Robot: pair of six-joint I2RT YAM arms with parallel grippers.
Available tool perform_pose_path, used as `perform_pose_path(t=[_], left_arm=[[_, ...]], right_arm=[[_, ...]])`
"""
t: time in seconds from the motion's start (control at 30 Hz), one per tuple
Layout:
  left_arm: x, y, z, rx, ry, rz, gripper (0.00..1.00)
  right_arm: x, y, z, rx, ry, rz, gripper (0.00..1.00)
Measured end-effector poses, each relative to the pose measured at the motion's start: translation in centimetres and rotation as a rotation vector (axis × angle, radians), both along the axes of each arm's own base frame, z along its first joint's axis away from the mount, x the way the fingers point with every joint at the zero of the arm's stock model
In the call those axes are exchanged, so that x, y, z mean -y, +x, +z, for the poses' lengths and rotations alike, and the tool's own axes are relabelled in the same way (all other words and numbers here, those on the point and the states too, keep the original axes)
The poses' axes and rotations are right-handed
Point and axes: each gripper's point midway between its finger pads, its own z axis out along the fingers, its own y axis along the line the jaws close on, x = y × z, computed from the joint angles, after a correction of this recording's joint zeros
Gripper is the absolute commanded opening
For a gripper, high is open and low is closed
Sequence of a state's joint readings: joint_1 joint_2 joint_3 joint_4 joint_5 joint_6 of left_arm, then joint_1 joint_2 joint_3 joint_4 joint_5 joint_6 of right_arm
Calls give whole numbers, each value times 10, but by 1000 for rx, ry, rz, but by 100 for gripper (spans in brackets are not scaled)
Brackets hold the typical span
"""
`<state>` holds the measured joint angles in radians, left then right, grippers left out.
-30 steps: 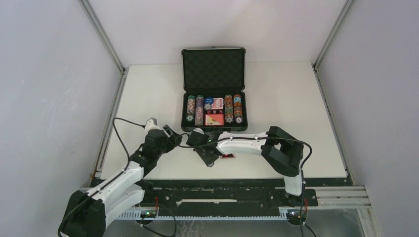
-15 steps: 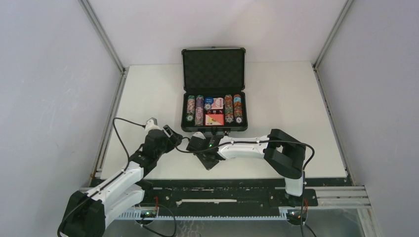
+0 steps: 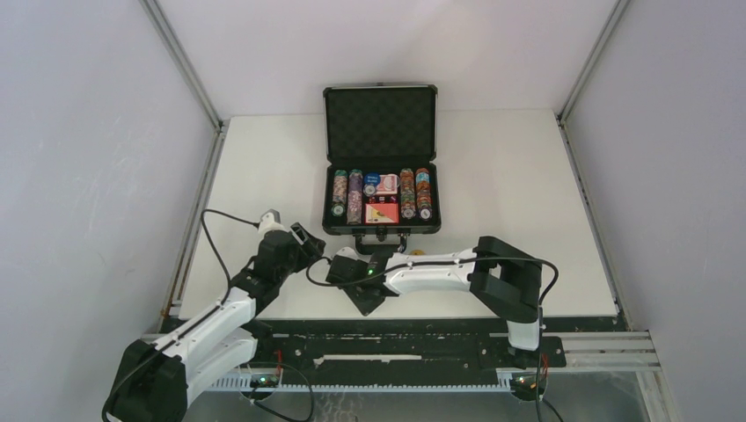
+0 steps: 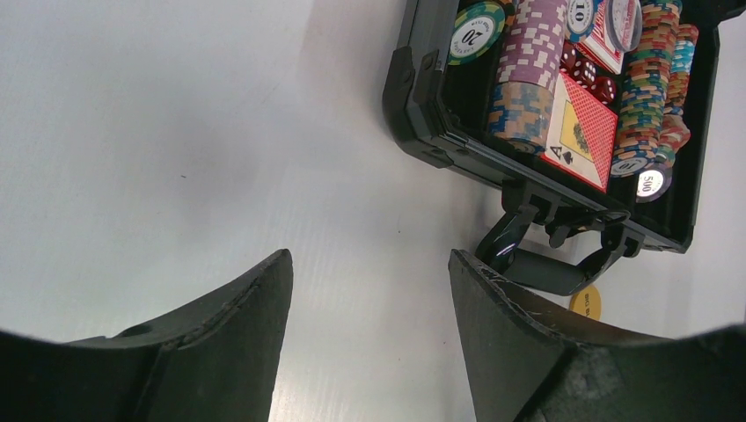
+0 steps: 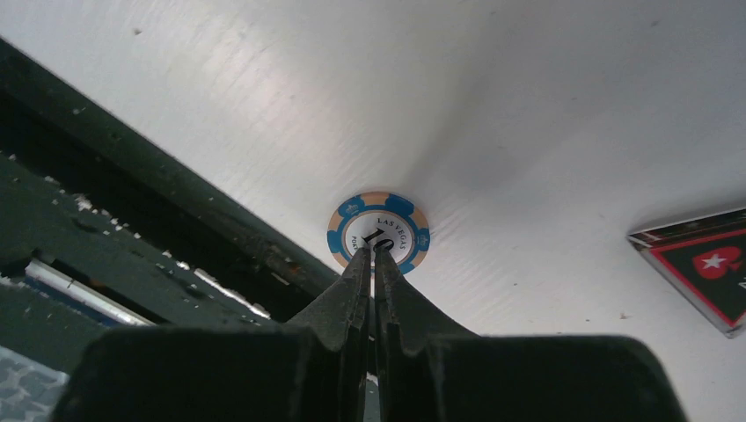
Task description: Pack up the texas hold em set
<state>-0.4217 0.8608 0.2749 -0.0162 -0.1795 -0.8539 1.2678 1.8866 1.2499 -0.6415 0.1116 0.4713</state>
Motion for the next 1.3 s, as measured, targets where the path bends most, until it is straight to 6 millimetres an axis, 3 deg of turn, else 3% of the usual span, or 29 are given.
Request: perform_pose_path(t=[0.27, 1.3], left_arm=[[1, 0, 1, 4, -2, -2, 70], [1, 0, 3, 11, -5, -4, 70]], right_arm=[[-4, -12, 0, -15, 7, 19, 11], [-2, -12, 0, -4, -4, 15, 12]])
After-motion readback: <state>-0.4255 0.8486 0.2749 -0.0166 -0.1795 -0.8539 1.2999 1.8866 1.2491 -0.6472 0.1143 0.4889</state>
